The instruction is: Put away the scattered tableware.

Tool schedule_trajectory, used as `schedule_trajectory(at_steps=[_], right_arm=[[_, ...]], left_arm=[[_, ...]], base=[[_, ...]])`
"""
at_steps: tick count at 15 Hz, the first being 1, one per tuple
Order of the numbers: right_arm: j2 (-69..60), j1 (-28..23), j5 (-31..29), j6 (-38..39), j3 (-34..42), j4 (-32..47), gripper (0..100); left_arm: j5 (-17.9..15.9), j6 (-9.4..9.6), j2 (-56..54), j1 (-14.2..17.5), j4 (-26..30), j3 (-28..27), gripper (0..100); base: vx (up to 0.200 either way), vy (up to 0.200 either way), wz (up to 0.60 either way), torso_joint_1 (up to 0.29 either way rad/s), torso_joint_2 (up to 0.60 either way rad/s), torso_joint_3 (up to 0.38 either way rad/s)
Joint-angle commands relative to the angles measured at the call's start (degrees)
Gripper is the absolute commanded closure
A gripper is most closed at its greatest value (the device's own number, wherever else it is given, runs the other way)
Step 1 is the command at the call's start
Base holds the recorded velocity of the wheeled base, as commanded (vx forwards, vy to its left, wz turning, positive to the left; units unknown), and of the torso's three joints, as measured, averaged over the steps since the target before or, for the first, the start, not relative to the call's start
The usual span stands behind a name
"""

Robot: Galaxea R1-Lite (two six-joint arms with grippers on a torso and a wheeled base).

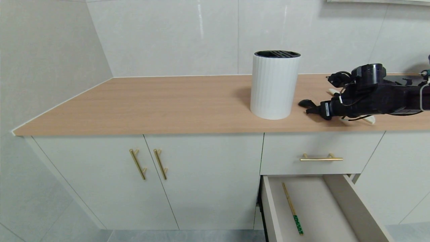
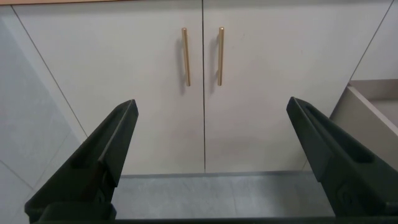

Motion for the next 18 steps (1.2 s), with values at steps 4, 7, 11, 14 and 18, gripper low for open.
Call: schedule_trajectory(at_steps=[4, 7, 11, 14, 18], right_arm=[[2.02, 0.02, -0.03, -0.05, -1.02, 0.35, 100], [1.49, 0.02, -0.20, -0.05, -1.02, 0.43, 100], [-6.42, 0.11, -2.66, 7.06, 1.79, 0.87, 100], [-22.42, 0.81, -3.63, 12.16, 14.01, 0.87, 100], [-32.52, 2.48, -12.59, 13.31, 26.58, 5.44, 100]], left_arm=[[0.01, -0.01, 0.00, 0.04, -0.02, 0.01, 0], [0.01, -0.01, 0.00, -0.05, -0.02, 0.01, 0], [0.01, -0.01, 0.00, 0.04, -0.02, 0.01, 0], [0.01, -0.01, 0.00, -0.05, -0.02, 0.01, 0], [0.01, -0.01, 0.00, 0.04, -0.02, 0.01, 0]], base=[[0.000, 0.000, 0.00, 0.000, 0.00, 0.000], [0.000, 0.000, 0.00, 0.000, 0.00, 0.000], [0.000, 0.000, 0.00, 0.000, 0.00, 0.000], [0.000, 0.000, 0.00, 0.000, 0.00, 0.000], [0.000, 0.000, 0.00, 0.000, 0.00, 0.000]])
